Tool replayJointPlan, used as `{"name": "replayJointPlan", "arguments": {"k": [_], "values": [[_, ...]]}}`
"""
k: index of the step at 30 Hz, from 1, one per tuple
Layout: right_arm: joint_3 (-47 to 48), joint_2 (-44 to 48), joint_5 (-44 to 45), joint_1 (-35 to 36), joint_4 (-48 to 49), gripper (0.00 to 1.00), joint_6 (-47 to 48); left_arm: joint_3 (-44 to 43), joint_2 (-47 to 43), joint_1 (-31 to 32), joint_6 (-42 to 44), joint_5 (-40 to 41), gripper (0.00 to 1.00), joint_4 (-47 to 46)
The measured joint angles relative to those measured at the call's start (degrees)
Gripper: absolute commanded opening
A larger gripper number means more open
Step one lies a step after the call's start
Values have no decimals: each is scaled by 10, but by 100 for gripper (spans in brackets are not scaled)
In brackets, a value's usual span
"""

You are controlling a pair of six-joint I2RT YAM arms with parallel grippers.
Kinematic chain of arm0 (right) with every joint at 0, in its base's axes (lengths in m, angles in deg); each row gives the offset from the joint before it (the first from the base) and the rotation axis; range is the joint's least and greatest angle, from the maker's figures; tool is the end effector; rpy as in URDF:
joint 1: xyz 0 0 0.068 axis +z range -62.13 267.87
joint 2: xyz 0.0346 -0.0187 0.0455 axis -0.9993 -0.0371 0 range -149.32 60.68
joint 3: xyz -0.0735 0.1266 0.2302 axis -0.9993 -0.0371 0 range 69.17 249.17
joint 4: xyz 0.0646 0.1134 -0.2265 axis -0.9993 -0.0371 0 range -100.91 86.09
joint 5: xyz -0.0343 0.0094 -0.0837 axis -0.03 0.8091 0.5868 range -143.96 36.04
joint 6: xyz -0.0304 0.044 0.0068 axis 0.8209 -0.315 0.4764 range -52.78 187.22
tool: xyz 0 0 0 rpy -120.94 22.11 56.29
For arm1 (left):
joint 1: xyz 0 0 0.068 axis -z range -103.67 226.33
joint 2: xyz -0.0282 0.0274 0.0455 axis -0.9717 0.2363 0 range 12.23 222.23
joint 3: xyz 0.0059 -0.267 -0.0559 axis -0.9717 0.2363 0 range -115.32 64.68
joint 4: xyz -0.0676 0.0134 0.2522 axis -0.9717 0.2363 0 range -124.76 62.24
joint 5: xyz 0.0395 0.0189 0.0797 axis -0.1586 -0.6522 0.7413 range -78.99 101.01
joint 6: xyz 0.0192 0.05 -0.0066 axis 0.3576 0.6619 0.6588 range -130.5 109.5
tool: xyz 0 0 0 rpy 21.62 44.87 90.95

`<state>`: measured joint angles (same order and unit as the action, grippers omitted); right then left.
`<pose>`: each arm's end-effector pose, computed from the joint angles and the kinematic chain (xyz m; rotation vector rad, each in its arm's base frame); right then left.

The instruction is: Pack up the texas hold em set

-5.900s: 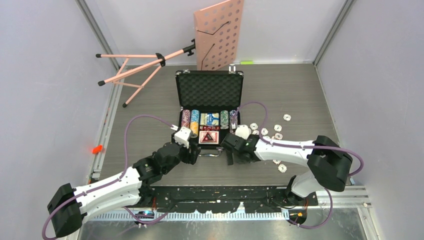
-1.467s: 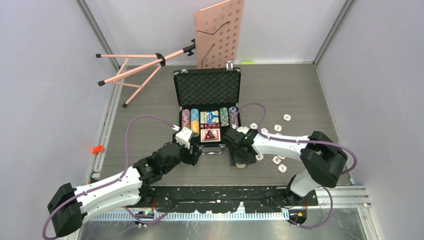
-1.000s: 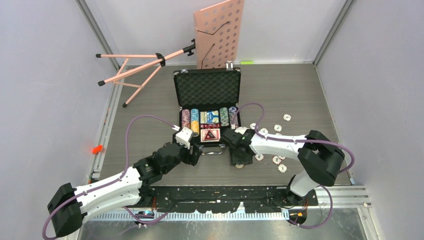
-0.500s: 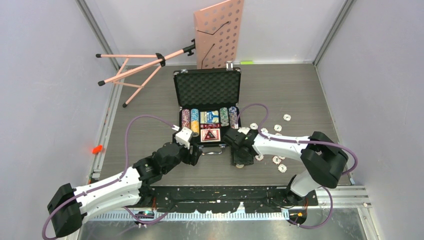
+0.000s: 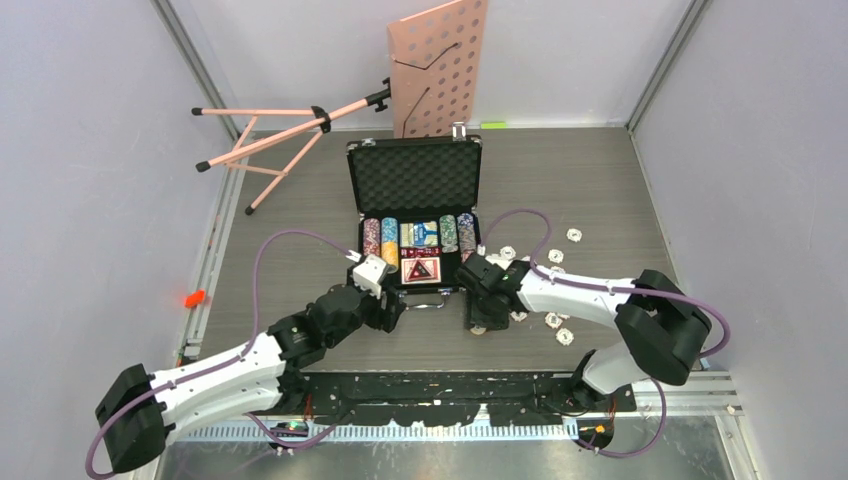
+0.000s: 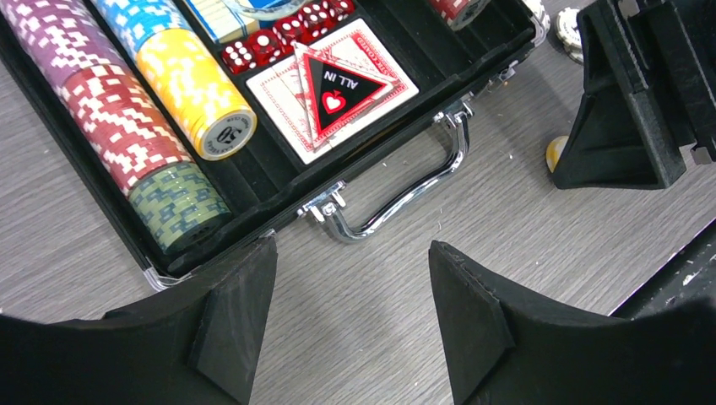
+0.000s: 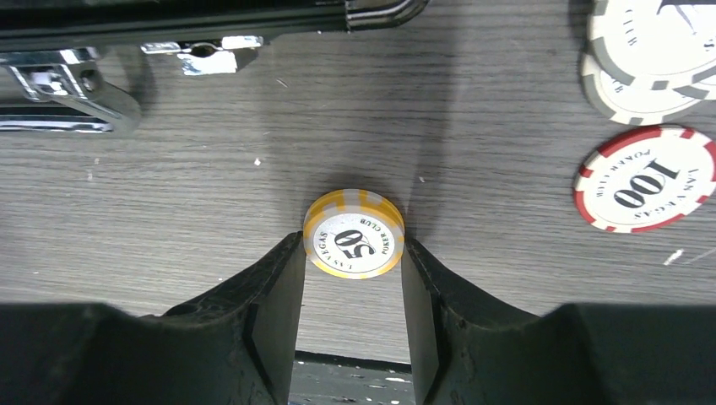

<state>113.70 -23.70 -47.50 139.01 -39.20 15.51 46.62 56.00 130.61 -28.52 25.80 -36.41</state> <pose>0.1592 0.1911 0.1596 0.0356 2.8858 0.1927 0.1096 -0.1369 0.1997 0.4651 1.9652 -0.5592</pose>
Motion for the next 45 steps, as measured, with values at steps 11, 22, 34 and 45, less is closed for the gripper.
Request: {"name": "replayJointPlan", "arguments": {"k": [11,22,34,45], "values": [[-14,66,-26,-19,40,34,-36,0,37,3,-61,-39,80,-20],[-118,191,-63,-64,176,33,-177,24,129,96,-133,-30,93,-193],[-140,277,-61,-64,283,33,-297,-23,244,112,-115,-15,90,-303],[-163,288,-61,-64,303,32,-330,-54,300,112,-118,-4,68,-379]]}}
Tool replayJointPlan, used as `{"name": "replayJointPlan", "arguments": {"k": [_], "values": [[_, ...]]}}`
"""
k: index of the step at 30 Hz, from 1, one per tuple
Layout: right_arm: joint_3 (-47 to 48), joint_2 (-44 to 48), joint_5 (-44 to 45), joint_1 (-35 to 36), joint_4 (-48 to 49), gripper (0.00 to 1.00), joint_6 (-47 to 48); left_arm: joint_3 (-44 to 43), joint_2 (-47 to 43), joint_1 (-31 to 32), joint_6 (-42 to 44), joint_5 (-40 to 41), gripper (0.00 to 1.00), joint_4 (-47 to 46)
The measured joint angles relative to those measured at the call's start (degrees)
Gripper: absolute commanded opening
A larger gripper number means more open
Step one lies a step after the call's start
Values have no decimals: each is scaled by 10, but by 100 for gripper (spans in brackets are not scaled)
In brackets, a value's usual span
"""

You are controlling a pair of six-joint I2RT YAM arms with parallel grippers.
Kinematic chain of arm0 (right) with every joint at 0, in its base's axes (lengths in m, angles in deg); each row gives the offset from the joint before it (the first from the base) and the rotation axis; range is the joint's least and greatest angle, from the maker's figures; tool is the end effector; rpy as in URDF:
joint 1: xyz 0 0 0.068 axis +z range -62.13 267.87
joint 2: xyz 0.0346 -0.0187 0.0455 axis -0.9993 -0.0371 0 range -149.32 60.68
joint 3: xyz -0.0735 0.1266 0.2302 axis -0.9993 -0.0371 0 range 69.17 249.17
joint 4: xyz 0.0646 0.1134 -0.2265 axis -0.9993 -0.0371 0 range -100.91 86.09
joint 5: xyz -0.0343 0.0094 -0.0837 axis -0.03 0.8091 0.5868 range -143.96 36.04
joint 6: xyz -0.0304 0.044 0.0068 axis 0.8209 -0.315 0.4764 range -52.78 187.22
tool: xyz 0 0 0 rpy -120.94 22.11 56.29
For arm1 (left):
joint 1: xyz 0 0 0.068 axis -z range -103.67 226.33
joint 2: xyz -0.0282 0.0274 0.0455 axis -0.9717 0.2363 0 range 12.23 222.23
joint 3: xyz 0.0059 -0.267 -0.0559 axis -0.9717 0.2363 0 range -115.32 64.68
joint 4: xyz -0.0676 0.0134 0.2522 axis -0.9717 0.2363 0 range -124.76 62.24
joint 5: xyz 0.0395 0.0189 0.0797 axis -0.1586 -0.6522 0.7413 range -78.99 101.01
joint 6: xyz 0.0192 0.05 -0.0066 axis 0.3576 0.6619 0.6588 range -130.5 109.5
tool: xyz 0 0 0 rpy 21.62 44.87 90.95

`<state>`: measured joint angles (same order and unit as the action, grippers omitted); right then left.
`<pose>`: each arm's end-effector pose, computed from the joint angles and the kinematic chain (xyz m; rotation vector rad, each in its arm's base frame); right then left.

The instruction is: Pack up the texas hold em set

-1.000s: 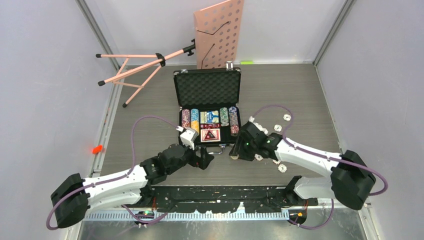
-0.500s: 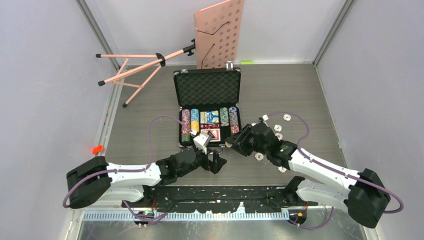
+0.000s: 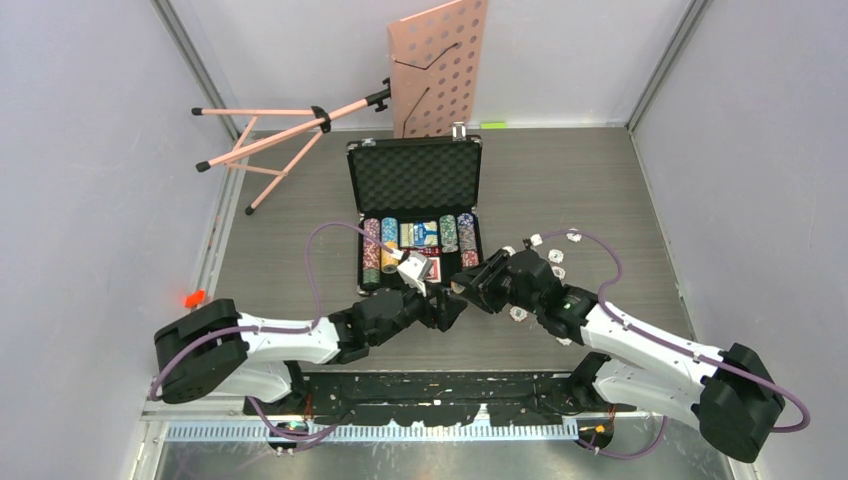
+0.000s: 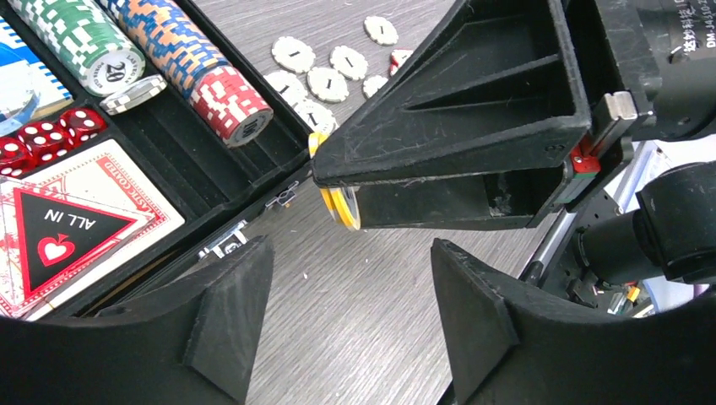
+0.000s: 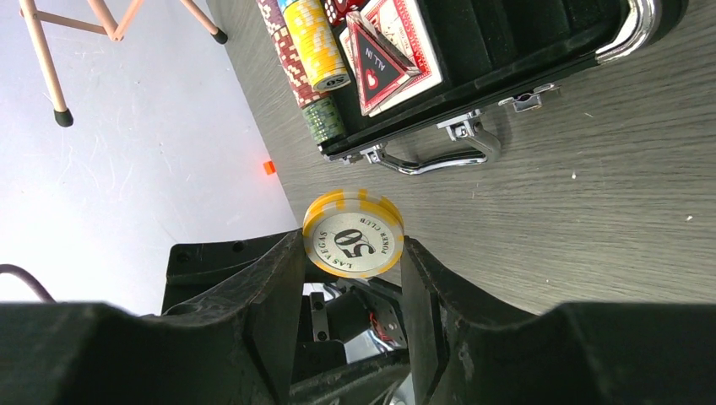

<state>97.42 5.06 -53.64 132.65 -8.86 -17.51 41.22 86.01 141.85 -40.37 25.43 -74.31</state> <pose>0.1483 0.1468 0.2134 0.8364 2.2901 1.2116 0.1139 -0.2288 0.1965 0.3819 1.8209 -0.9753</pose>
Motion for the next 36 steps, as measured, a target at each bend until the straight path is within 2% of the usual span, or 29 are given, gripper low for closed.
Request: {"name": "replayJointPlan", "arguments": {"k": [4,11,17,20,21,22,23,24,25,26,27,28,31,36], "values": [[-3,3,0,0,5,32,-6,0,10,-9,-10,6,60,-14],[-13,3,-12,0,20,31,-16,0,18,-45,-38,-2,57,-38],[-16,3,-15,-3,24,31,-20,0,23,-55,-54,-14,44,-44],[-17,3,-15,-3,27,31,-22,0,26,-59,-61,-23,27,-47],[-17,2,-15,-3,29,31,-22,0,27,-61,-62,-27,19,-49],[-17,2,-14,-3,30,33,-23,-2,28,-61,-64,-31,7,-49],[-18,1,-14,-3,32,35,-23,-5,30,-61,-63,-38,0,-50],[-18,1,-12,-3,34,49,-23,-9,31,-60,-62,-45,0,-51],[-18,1,-11,-5,36,58,-23,-10,33,-61,-61,-46,0,-52],[-18,1,-10,-6,37,75,-23,-11,33,-63,-60,-52,0,-52],[-18,1,-11,-7,37,80,-23,-11,34,-66,-57,-57,0,-52],[-18,3,-13,-7,33,90,-24,-11,33,-71,-55,-63,0,-52],[-14,20,-12,-11,-4,95,-8,-10,17,-98,-48,-90,0,-28],[23,98,39,-30,-123,95,46,-10,-87,-149,11,-88,0,104]]}}
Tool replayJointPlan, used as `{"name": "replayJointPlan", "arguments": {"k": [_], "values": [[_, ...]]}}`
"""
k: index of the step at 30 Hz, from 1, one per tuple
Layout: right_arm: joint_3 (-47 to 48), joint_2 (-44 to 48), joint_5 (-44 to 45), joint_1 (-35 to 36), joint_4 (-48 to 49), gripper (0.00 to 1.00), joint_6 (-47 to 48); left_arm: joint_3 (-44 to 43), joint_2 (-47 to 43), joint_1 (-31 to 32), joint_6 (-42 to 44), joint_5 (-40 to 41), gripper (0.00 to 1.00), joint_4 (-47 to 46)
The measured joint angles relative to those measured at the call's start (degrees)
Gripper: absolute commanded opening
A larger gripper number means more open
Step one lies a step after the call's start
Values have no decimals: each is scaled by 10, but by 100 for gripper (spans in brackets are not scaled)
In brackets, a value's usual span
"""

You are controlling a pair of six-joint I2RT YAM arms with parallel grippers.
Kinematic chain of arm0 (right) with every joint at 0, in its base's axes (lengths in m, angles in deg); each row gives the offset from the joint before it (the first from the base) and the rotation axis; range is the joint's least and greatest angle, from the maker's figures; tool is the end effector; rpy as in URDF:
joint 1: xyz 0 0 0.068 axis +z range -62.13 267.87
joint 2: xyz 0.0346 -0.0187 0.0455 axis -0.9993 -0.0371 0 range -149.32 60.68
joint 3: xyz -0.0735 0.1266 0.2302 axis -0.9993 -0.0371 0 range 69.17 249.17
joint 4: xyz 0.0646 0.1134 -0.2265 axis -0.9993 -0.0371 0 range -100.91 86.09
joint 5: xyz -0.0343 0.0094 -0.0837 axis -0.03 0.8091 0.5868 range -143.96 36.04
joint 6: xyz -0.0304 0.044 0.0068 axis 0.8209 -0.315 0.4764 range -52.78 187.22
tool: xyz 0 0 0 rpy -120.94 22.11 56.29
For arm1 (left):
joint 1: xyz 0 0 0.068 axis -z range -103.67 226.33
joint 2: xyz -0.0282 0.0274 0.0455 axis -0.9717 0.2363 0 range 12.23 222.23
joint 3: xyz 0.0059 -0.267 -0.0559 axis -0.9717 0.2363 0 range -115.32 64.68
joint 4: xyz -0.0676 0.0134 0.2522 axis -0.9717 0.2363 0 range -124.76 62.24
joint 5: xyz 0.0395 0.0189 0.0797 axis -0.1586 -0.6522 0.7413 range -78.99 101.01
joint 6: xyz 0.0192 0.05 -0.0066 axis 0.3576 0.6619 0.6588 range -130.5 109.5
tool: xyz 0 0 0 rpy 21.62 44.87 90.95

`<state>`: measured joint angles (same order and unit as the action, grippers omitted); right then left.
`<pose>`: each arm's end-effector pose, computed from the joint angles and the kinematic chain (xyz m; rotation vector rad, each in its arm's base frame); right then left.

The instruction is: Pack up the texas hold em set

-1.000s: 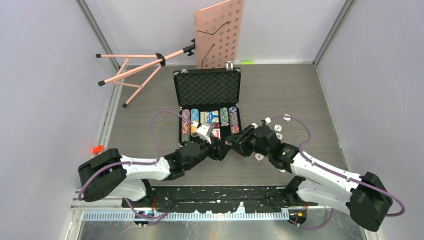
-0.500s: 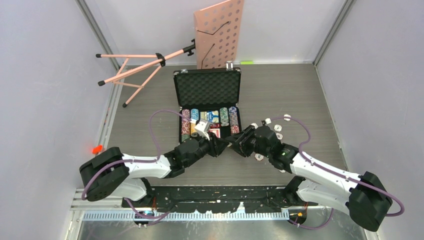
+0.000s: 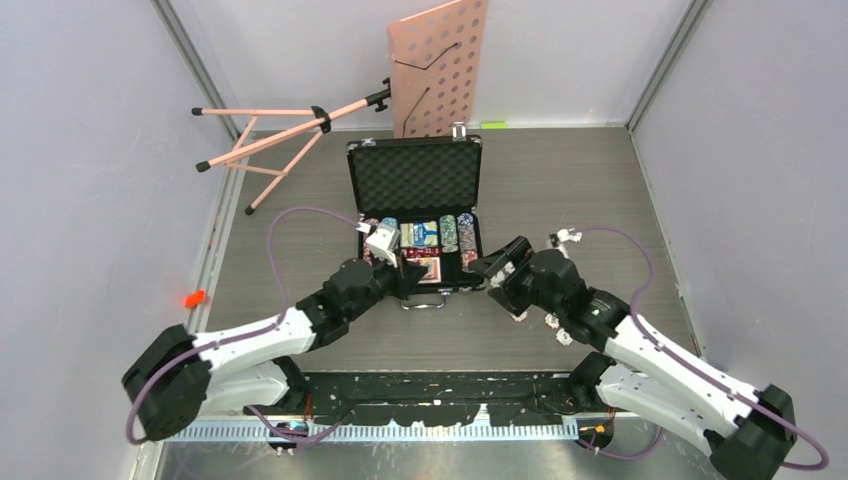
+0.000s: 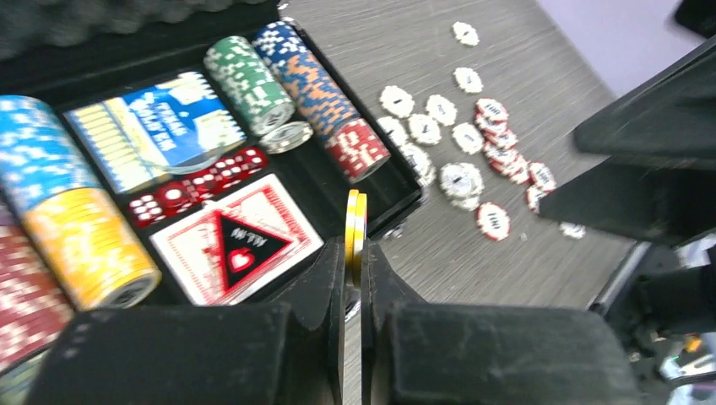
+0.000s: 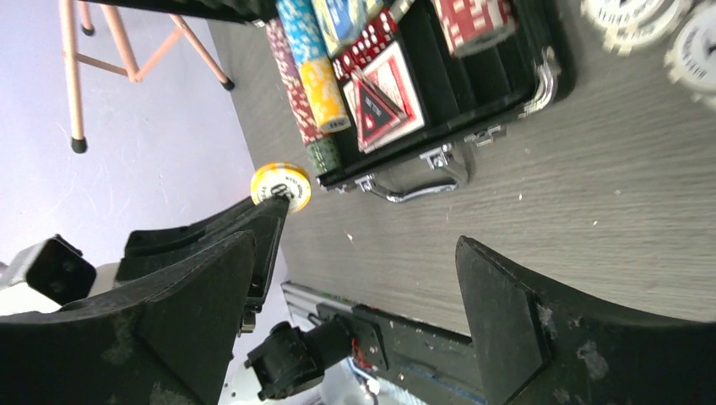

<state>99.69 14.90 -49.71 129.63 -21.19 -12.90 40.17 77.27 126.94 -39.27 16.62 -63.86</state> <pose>0.1363 0.1181 0.2372 0.8247 2.2239 1.0936 0.1556 -0.1841 0.2176 0.2792 1.8411 -0.9021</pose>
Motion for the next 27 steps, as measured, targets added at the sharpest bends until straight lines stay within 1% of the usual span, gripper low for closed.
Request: {"name": "replayJointPlan", "arguments": {"k": [2,4,6,9,13,16,20,27], "values": [[15,29,23,-3,-32,95,21,-8,-41,-1,40,21,0,64],[26,53,43,-6,-60,95,41,-23,-63,-1,72,58,0,131],[31,64,57,-7,-83,94,59,-40,-68,-1,110,81,0,193],[37,66,69,-7,-111,93,80,-54,-68,-3,171,83,0,263],[38,60,75,-7,-131,92,104,-54,-68,-14,234,77,0,311],[40,60,75,-7,-143,92,118,-56,-63,-45,265,55,0,327],[58,60,77,-7,-163,92,142,-75,-30,-81,310,14,0,344],[84,67,81,-7,-178,92,172,-118,27,-81,388,-17,0,381]]}}
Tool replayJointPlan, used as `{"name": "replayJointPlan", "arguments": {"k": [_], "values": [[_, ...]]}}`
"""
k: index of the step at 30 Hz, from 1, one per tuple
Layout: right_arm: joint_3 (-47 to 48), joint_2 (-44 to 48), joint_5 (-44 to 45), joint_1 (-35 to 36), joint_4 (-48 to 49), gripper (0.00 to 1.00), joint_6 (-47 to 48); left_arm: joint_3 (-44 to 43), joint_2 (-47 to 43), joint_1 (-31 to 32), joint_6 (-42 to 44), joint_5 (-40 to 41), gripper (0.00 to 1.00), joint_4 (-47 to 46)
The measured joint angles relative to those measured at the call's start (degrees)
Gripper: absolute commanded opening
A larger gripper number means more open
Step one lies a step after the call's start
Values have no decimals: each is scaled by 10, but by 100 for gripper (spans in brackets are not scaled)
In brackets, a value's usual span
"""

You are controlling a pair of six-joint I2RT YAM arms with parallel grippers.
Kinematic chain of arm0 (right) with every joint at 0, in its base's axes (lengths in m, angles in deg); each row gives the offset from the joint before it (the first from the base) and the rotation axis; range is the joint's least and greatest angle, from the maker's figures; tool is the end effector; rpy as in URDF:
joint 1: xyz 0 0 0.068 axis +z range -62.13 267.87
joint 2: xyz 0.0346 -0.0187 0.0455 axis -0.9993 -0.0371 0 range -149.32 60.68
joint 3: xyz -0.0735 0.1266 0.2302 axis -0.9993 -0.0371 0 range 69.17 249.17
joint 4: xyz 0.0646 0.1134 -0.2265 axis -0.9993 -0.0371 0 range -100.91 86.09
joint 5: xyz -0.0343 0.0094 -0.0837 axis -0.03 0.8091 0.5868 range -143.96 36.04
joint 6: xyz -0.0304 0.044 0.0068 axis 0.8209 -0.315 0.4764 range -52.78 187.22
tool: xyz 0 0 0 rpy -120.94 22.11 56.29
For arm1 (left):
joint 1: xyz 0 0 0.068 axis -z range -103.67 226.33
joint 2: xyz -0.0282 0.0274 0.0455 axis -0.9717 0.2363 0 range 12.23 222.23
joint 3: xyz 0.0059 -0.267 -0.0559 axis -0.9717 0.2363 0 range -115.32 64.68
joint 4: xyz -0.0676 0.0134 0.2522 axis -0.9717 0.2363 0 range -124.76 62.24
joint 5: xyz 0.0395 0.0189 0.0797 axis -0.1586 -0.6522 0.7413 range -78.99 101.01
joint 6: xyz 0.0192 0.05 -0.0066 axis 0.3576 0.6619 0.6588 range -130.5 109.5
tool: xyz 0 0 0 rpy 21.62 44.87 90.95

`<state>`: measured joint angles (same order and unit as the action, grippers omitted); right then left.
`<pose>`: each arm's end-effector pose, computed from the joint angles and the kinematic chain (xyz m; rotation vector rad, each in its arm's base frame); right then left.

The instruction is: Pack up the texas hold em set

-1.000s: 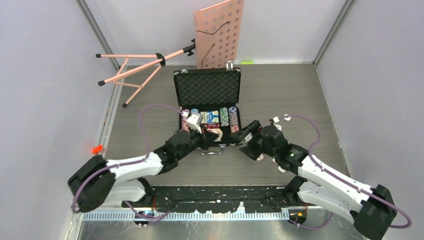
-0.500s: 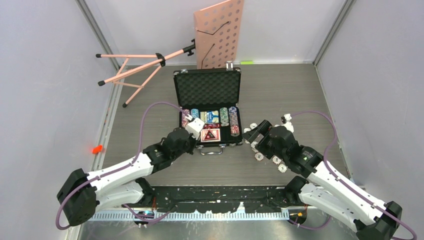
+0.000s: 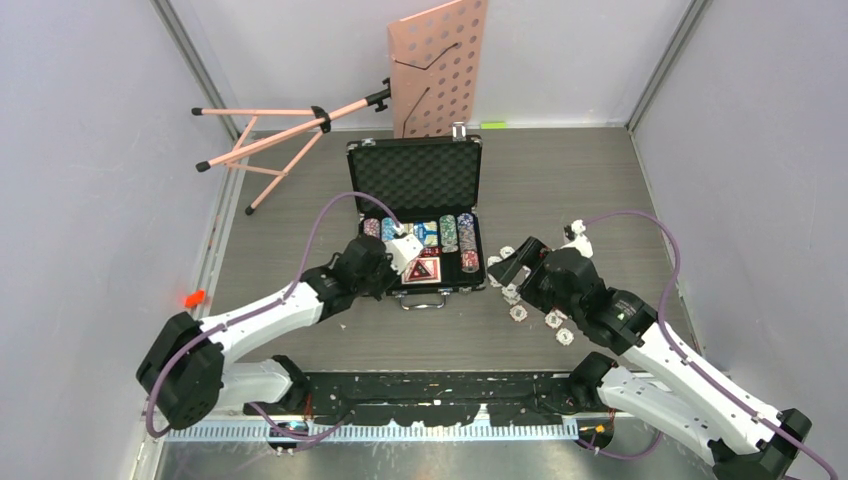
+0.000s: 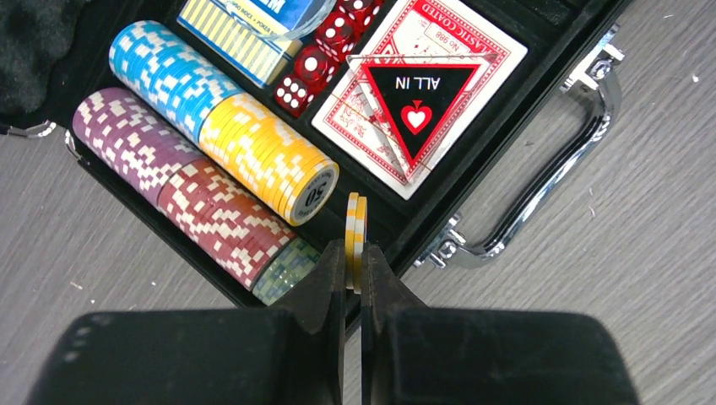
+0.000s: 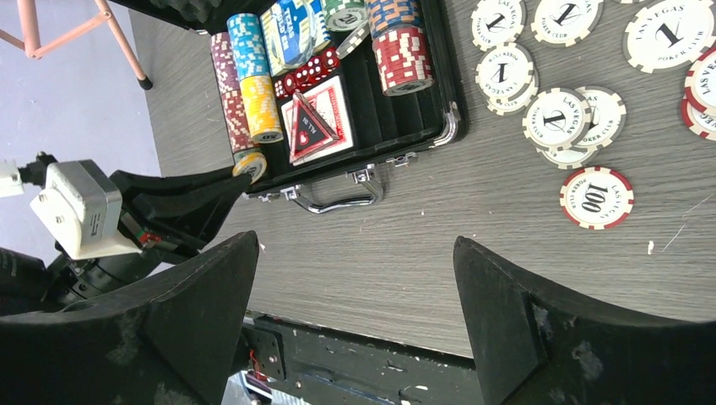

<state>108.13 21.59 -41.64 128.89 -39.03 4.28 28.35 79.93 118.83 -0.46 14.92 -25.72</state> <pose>0.1174 0.0921 0.2766 0.5585 2.2137 0.7783 0.1812 -0.1628 0.2104 0.9782 2.0634 -0.2201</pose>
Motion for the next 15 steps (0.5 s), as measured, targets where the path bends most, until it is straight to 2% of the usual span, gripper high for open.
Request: {"name": "replayJointPlan", "arguments": {"k": [8,15], "values": [[4,-17,-10,0,-6,92,17,-31,64,0,45,8,0,6],[10,-21,-16,0,-6,92,27,-32,89,0,57,43,16,0]]}}
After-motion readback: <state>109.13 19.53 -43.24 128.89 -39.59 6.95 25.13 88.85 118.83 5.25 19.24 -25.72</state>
